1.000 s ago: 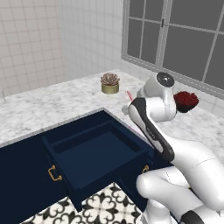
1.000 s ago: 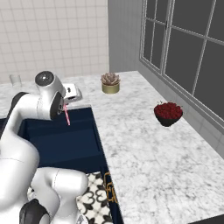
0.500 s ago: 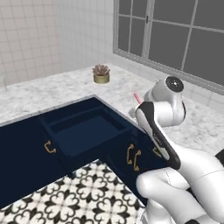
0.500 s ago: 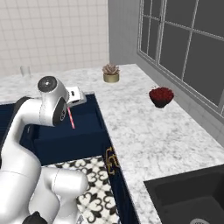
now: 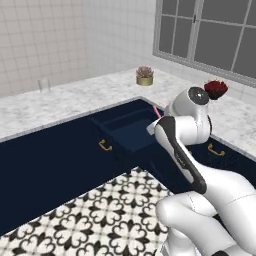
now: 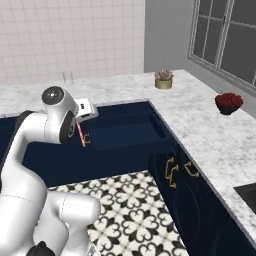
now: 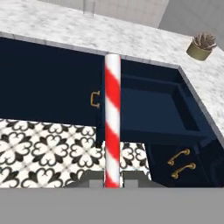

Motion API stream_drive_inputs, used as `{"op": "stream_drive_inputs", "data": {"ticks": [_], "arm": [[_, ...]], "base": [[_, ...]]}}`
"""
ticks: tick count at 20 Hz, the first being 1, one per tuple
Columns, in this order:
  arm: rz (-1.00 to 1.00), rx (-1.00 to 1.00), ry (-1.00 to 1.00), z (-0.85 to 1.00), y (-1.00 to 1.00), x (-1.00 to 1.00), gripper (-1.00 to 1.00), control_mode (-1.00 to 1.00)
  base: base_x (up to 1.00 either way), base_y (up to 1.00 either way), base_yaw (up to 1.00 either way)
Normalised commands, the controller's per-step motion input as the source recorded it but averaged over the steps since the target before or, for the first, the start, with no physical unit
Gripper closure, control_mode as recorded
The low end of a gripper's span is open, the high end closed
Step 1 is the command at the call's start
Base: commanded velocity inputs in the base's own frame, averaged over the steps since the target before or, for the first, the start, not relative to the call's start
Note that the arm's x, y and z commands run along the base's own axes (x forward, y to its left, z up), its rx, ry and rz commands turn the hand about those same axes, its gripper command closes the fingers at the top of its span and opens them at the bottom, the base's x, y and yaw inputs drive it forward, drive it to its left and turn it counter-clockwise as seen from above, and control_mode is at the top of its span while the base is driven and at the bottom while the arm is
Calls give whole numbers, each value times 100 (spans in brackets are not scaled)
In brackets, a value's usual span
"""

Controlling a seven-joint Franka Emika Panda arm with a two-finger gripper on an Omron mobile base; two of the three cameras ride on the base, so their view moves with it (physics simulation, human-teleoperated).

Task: Take a straw from the drawer in front and place it inside the glass cup on the dining counter.

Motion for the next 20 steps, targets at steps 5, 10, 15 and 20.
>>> {"op": "stream_drive_inputs", "data": {"ticks": [5,10,15,20], "arm": [[0,0,0,0,0,0,100,100],[0,0,0,0,0,0,100,100],[0,0,0,0,0,0,100,100],[0,0,0,0,0,0,100,100]], "base": [[-21,100,0],[-23,100,0],[-33,100,0],[-33,100,0]]}}
